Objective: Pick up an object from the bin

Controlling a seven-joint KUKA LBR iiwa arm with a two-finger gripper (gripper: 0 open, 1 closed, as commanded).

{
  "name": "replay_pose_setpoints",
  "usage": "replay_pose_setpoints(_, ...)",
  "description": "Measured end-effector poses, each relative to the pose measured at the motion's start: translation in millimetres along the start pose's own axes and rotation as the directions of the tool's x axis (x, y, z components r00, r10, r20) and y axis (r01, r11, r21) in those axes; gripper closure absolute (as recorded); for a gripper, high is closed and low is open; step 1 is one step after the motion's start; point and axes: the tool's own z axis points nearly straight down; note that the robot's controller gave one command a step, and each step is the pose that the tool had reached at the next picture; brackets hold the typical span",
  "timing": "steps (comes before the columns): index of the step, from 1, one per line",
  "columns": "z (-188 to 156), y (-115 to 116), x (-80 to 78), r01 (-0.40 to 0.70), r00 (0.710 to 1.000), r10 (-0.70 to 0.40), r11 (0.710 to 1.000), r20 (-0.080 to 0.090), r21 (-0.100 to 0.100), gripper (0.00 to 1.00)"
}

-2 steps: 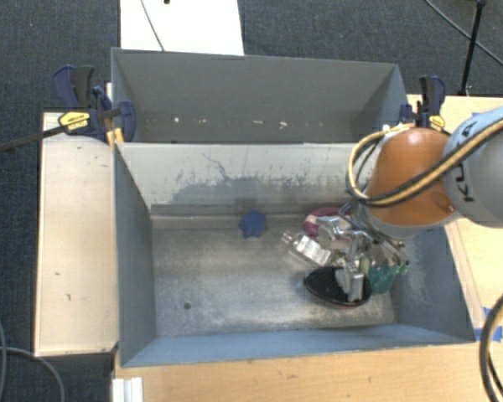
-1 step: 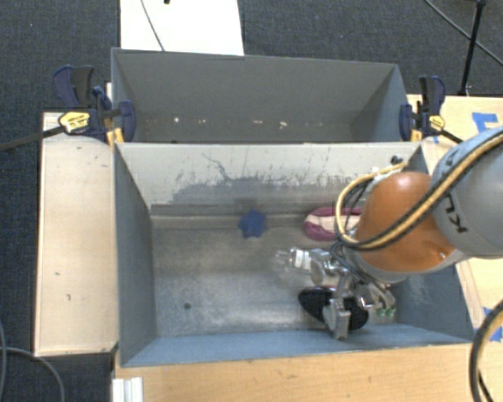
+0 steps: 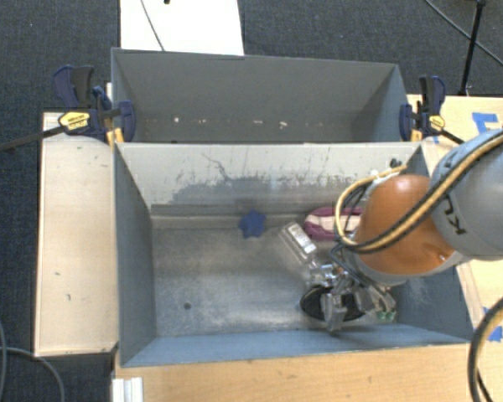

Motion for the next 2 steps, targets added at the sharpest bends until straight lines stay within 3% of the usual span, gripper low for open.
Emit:
replay_pose_setpoints(1,-107,-37,-24.7,-0.005,1.000,0.005,1.000,0.008,0.003,1.00)
replay_pose_setpoints(2,-189,-37,-21.1,-0.012,1.000,0.012,1.000,0.008,0.003,1.00)
